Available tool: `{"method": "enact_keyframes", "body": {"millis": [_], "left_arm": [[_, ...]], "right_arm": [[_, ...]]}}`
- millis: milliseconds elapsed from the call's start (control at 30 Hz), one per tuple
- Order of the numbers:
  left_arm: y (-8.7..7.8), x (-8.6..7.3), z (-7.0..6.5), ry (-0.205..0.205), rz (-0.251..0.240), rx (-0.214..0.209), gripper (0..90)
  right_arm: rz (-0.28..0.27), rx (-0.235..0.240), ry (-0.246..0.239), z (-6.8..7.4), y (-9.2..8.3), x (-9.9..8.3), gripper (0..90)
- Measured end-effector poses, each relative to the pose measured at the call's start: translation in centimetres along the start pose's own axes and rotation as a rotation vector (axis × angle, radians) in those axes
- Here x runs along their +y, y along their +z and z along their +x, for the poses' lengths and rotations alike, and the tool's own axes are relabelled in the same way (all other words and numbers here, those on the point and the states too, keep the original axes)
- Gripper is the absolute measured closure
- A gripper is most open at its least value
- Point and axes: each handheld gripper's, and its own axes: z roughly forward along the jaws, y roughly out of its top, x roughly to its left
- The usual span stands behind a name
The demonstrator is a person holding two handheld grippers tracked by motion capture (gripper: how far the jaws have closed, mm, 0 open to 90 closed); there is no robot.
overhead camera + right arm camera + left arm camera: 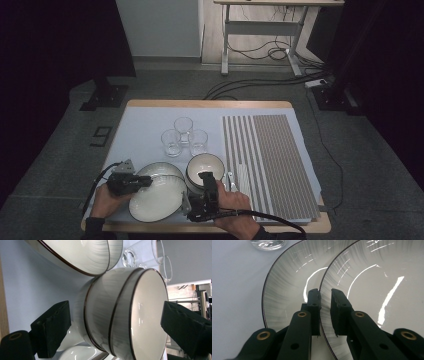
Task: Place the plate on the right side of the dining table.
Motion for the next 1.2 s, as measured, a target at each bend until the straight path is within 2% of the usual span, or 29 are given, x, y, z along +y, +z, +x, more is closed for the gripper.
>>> {"method": "enact_keyframes", "body": {"millis": [33,67,233,367,567,767,1033,1133,1200], "left_arm": [[0.0,0.0,0.0,0.0,0.0,0.0,78.2],[0.0,0.0,0.0,0.0,0.0,0.0,78.2],[0.0,0.0,0.0,0.0,0.0,-0.001,78.2],[0.0,0.0,0.0,0.0,0.001,-0.003,78.1],[0.0,0.0,0.1,-0.001,0.001,-0.004,78.1],[0.0,0.0,0.1,-0.002,0.001,-0.005,78.1],[0.0,0.0,0.1,-0.003,0.002,-0.005,78.0],[0.0,0.0,0.1,-0.003,0.002,-0.004,77.9],[0.0,0.0,0.1,-0.003,0.002,-0.004,77.9]], "right_arm": [[0.015,0.004,0.001,0.1,-0.1,0.2,9.4],[0.004,-0.001,-0.014,0.1,0.0,0.3,9.5],[-0.019,0.008,-0.022,0.2,-0.1,0.9,11.0],[-0.035,0.011,-0.066,0.4,-0.1,1.5,12.4],[-0.032,0.029,-0.086,0.6,-0.2,1.9,13.1],[-0.082,0.068,-0.09,0.9,-0.3,2.6,14.3],[-0.091,0.082,-0.116,1.2,-0.1,3.1,17.5],[-0.102,0.091,-0.114,1.4,0.0,3.3,19.7],[-0.1,0.109,-0.13,1.5,0.1,3.4,24.8]]}}
